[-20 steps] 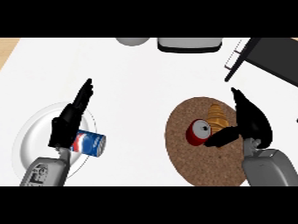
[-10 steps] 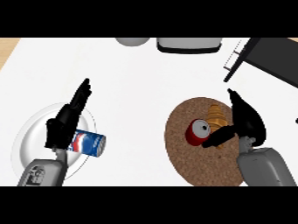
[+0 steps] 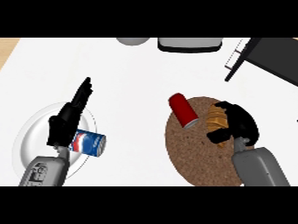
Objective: Pick the croissant from the placemat and place it in the tiered shelf
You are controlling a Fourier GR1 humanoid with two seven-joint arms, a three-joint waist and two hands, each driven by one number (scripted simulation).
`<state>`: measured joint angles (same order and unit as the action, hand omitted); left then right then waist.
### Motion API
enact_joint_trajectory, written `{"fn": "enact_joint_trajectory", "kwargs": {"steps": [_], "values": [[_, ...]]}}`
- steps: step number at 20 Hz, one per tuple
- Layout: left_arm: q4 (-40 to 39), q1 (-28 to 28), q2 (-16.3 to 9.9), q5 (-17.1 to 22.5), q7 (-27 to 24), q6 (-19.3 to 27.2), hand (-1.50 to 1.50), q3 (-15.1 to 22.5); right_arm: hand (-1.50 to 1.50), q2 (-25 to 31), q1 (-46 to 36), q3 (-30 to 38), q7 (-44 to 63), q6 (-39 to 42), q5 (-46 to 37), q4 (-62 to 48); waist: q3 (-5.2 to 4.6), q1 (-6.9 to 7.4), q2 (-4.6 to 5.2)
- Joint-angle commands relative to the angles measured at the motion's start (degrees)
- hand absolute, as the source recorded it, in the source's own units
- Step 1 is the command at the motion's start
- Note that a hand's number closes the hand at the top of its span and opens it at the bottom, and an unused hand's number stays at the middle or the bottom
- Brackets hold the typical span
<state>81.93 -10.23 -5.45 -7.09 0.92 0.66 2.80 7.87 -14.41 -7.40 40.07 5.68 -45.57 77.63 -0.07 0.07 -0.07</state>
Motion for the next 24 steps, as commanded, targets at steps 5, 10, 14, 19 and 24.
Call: {"fn": "enact_joint_trajectory", "kwargs": {"steps": [5, 10, 14, 19, 24], "values": [[1.8, 0.4, -0.7, 0.6, 0.8, -1.8, 0.00, -1.5, 1.50, 2.0, 4.3, -2.8, -5.6, -0.8, -5.3, 0.9, 0.07, -0.09, 0.05], [2.2, -1.7, 1.5, -0.7, 3.3, -0.5, 0.00, -0.3, 1.50, -4.3, -2.1, -3.0, 2.7, -2.9, -9.4, -0.9, 0.07, 0.08, 0.07], [2.2, 0.3, 1.0, -0.9, 1.3, -1.7, 0.00, 0.8, 1.50, -7.7, -15.9, -2.7, 20.9, -10.7, -9.0, -11.3, 0.06, 2.34, 0.50], [-1.9, -2.6, 0.2, 0.6, 0.2, -3.0, 0.00, -1.4, 1.50, -7.8, -30.6, -3.1, 28.3, -18.5, -8.1, -22.3, 0.05, 2.75, 0.74], [0.9, -1.6, 0.7, -0.5, 1.6, -2.8, 0.00, 0.5, 1.50, -7.8, -32.1, -2.5, 24.5, -35.4, -9.3, -19.2, 0.13, 3.11, 0.48]]}}
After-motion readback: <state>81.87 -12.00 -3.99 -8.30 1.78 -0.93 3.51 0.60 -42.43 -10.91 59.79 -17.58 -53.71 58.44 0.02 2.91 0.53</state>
